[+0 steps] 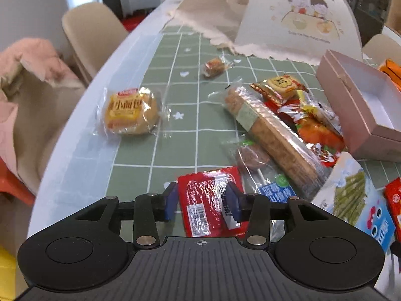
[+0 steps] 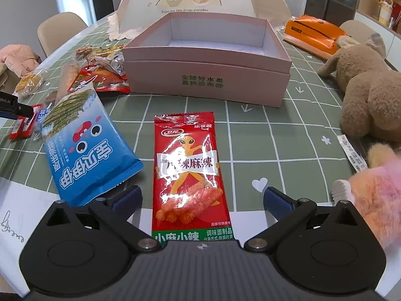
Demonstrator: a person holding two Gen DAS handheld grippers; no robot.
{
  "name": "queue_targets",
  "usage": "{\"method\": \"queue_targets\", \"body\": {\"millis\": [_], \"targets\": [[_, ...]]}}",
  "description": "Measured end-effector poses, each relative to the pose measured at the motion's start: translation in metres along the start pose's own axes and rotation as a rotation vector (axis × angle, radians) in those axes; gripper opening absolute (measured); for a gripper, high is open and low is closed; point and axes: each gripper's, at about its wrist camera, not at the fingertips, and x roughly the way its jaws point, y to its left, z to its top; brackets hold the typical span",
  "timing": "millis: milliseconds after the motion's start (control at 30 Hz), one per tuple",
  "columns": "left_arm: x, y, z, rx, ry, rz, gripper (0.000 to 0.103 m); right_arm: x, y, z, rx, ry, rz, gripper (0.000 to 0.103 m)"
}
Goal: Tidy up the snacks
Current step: 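Carry both held snacks over the pink box and open both tools to drop them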
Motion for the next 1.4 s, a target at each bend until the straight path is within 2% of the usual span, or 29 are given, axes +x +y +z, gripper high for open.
{"method": "queue_targets", "body": {"millis": [100,200,333,400,500,567,633,700,767,833,900,1000,1100,1200,1400], "targets": [[-0.01,-0.007,-0.005,0.009,-0.013,-0.03,0.046,-0.001,0.0,-0.002,0.001,-0.011,0.0,0.103],[-0.008,-0.026,-0.015,0.11,-0.009,-0.042,0.046,-0.001,-0.001,-0.003,-0.003,-0.016,0.003,0.103],[-0.001,-0.029,-0.029,0.232,-0.019,0.035,0.05,-0.002,-0.002,-0.003,-0.015,-0.017,0.012,0.103],[-0.002,-0.018,-0.028,0.217,-0.02,0.067,0.05,-0.003,-0.002,-0.004,-0.017,-0.023,0.013,0.103],[0.001,-0.005,-0.023,0.167,0.004,0.012,0.047,-0.003,-0.002,-0.006,-0.016,-0.031,0.013,0.103],[0.002,-0.006,-0.02,0.171,0.012,-0.015,0.055,-0.003,-0.002,-0.005,-0.017,-0.03,0.013,0.103],[0.004,-0.007,-0.017,0.172,0.036,-0.075,0.076,-0.003,-0.002,-0.006,-0.018,-0.029,0.014,0.103],[0.003,-0.002,-0.013,0.13,0.034,-0.116,0.075,-0.003,-0.002,-0.006,-0.021,-0.029,0.016,0.103],[0.0,0.007,-0.01,0.074,-0.003,-0.088,0.071,-0.003,-0.003,-0.006,-0.024,-0.033,0.019,0.103],[0.007,0.015,-0.007,0.041,0.004,-0.035,0.071,-0.003,-0.003,-0.007,-0.025,-0.038,0.02,0.103],[0.019,0.021,-0.004,0.022,0.039,-0.031,0.071,-0.004,-0.002,-0.007,-0.022,-0.04,0.019,0.103],[0.025,0.022,0.001,0.015,0.025,-0.024,0.075,-0.005,-0.001,-0.008,-0.008,-0.027,0.01,0.103],[0.026,0.023,0.007,0.002,0.025,-0.031,0.068,-0.006,-0.001,-0.008,-0.019,-0.012,0.018,0.103],[0.024,0.021,0.008,0.002,0.044,-0.06,0.067,-0.005,-0.003,-0.005,-0.048,0.01,0.042,0.103],[-0.008,0.01,-0.008,-0.024,0.06,-0.195,0.065,0.001,-0.007,0.005,-0.07,0.031,0.06,0.103]]}}
